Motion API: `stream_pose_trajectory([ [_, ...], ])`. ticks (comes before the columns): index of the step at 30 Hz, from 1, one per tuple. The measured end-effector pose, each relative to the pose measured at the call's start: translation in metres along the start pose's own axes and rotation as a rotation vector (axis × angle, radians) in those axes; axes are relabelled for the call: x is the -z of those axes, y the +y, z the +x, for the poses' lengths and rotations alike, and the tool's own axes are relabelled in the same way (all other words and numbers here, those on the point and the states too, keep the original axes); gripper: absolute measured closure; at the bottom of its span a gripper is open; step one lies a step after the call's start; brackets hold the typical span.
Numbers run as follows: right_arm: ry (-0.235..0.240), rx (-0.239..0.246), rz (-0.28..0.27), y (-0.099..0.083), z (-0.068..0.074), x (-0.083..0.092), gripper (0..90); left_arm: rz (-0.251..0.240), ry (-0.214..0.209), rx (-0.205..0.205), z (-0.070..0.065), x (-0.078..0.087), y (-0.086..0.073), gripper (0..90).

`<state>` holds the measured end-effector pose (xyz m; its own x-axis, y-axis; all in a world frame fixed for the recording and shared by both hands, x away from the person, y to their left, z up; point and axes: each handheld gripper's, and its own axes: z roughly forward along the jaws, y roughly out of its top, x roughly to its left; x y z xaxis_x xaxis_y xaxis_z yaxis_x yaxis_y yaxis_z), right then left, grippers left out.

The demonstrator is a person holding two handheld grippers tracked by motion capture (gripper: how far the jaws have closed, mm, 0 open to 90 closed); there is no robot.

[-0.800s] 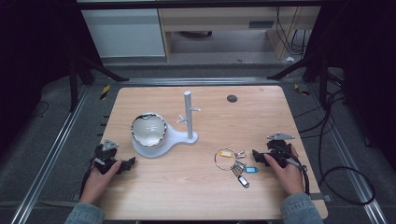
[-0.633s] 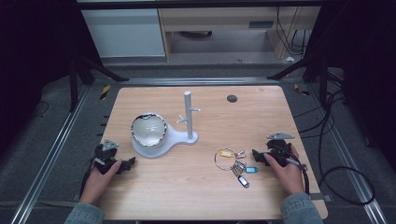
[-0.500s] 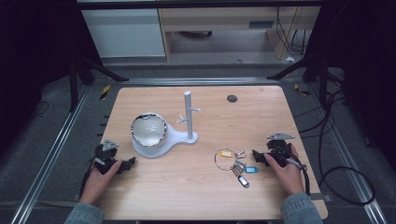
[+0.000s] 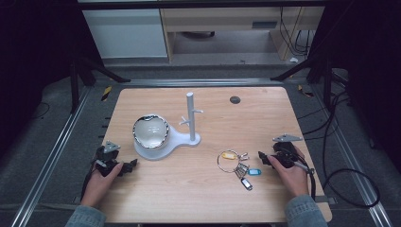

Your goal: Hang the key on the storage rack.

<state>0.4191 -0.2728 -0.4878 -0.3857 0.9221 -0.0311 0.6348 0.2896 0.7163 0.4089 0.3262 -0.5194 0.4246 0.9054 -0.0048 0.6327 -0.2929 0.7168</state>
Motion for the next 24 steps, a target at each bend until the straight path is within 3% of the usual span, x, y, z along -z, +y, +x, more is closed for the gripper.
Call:
stream_pose_trajectory([
  [4,-0.003,0.047,0.007,0.007,0.005,0.009,19.7,0.0,0.0,0.001,0.0,0.0,0.0,0.0],
  [5,0.03,0.062,0.027,0.013,0.009,0.015,19.2,0.0,0.001,0.001,0.0,0.0,0.0,0.0],
  [7,0.052,0.087,0.062,0.019,0.011,0.019,18.1,0.0,0.001,0.002,0.0,0.0,0.0,0.0],
  [10,0.049,0.128,0.095,0.028,0.014,0.024,18.3,0.0,0.001,0.002,0.0,0.0,0.0,0.0],
  [11,0.051,0.16,0.134,0.037,0.017,0.027,15.5,0.0,0.001,0.002,0.0,0.0,0.0,0.0],
  [14,0.04,0.216,0.18,0.049,0.02,0.031,15.4,0.0,0.001,0.002,0.0,0.0,0.0,0.0],
  [16,0.037,0.231,0.19,0.053,0.021,0.032,15.6,0.0,0.001,0.002,0.0,0.0,0.0,0.0],
  [19,0.019,0.292,0.259,0.066,0.022,0.035,16.9,0.0,0.001,0.002,0.0,0.0,0.0,0.0],
  [24,0.03,0.348,0.315,0.081,0.024,0.039,21.6,0.0,0.002,0.003,0.0,0.0,0.0,0.0],
])
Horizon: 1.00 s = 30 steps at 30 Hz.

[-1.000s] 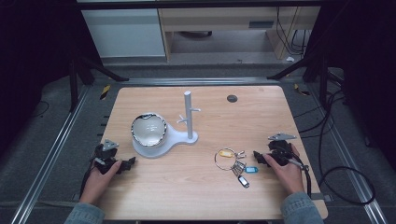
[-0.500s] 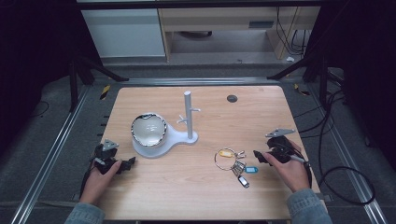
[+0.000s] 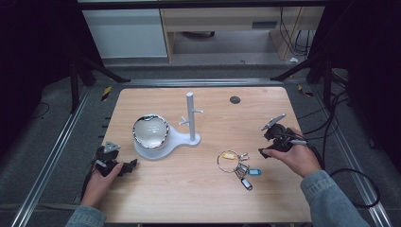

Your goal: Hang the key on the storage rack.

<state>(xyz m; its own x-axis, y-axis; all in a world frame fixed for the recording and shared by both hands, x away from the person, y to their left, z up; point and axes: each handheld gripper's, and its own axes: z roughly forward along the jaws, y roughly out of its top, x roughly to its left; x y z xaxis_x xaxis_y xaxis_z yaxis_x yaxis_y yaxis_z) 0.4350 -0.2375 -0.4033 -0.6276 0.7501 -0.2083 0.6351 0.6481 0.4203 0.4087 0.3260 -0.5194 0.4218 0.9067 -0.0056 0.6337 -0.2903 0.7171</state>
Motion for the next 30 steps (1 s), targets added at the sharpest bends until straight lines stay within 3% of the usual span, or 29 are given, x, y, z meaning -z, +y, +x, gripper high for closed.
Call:
stream_pose_trajectory([
  [6,0.043,0.064,0.046,0.01,0.0,0.001,31.4,0.0,0.0,0.0,0.0,0.0,0.0,0.0],
  [14,0.121,0.181,0.119,0.022,0.011,-0.016,46.7,0.0,0.0,0.0,0.0,0.0,0.0,0.0],
  [16,0.129,0.188,0.128,0.023,0.012,-0.019,48.5,0.001,0.0,0.0,0.0,0.0,0.0,0.0],
  [17,0.137,0.222,0.14,0.024,0.016,-0.022,52.9,0.0,0.0,0.0,0.0,0.0,0.0,0.0],
  [22,0.164,0.268,0.166,0.029,0.021,-0.03,55.8,0.0,0.0,0.0,0.0,0.0,0.0,0.0],
  [26,0.211,0.3,0.192,0.034,0.024,-0.036,52.8,0.0,0.0,0.0,0.0,0.0,0.0,0.0],
  [30,0.233,0.339,0.207,0.037,0.03,-0.044,60.6,0.0,0.0,0.0,0.0,0.0,0.0,0.0],
])
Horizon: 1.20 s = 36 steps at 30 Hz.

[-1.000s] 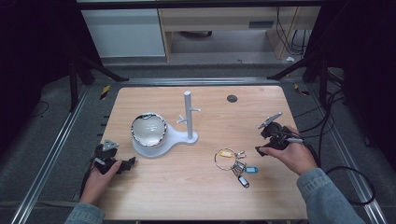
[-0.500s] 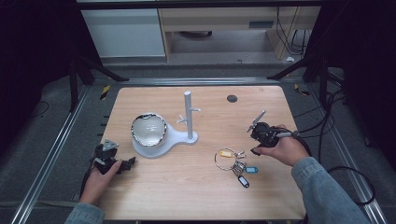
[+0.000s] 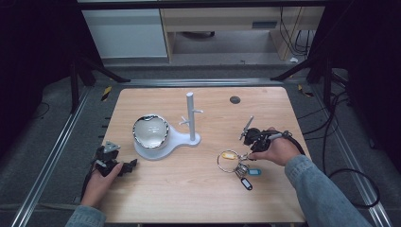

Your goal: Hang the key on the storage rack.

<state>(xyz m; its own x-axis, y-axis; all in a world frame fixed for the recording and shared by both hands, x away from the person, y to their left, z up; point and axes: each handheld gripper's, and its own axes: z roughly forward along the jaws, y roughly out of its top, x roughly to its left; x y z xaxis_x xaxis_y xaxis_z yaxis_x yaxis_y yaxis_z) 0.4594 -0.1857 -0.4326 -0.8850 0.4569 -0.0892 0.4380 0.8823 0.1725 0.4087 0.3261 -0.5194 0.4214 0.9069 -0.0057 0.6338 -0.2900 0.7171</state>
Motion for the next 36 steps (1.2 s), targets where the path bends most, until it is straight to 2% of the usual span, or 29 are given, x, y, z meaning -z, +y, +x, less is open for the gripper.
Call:
stream_pose_trajectory([
  [4,0.002,0.031,0.018,0.004,0.002,-0.006,67.8,0.0,0.0,0.0,0.0,0.0,0.0,0.0],
  [12,0.014,0.087,0.056,0.011,0.005,-0.016,74.1,0.0,0.0,0.0,0.0,0.0,0.0,0.0],
  [20,0.012,0.1,0.086,0.013,0.006,-0.023,75.7,0.0,0.0,0.0,0.0,0.0,0.0,0.0],
  [24,0.024,0.105,0.101,0.014,0.008,-0.025,81.1,0.0,0.0,0.0,0.0,0.0,0.0,0.0],
  [36,0.04,0.124,0.101,0.019,0.012,-0.03,81.2,0.0,0.0,0.0,0.0,0.0,0.0,0.0],
])
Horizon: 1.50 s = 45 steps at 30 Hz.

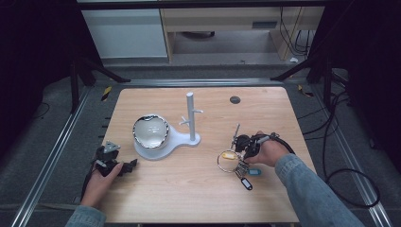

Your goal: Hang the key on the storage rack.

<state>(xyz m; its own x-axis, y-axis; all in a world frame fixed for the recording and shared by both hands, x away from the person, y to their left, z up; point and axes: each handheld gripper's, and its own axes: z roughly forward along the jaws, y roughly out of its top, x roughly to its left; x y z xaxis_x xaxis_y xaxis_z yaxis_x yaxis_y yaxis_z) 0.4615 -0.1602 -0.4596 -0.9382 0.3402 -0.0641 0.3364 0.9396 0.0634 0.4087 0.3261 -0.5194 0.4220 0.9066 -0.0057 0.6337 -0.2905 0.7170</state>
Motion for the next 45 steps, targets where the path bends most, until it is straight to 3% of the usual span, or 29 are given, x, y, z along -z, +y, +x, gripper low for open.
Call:
stream_pose_trajectory([
  [7,0.012,0.002,0.013,0.003,0.0,-0.002,88.1,0.0,0.0,0.0,0.0,0.0,0.0,0.0],
  [24,0.031,-0.021,0.01,0.001,-0.001,0.004,88.9,0.0,0.0,0.0,0.0,0.0,0.0,0.0],
  [45,0.001,-0.039,-0.046,-0.003,0.003,0.034,88.9,0.0,0.0,0.0,0.0,0.0,0.0,0.0],
])
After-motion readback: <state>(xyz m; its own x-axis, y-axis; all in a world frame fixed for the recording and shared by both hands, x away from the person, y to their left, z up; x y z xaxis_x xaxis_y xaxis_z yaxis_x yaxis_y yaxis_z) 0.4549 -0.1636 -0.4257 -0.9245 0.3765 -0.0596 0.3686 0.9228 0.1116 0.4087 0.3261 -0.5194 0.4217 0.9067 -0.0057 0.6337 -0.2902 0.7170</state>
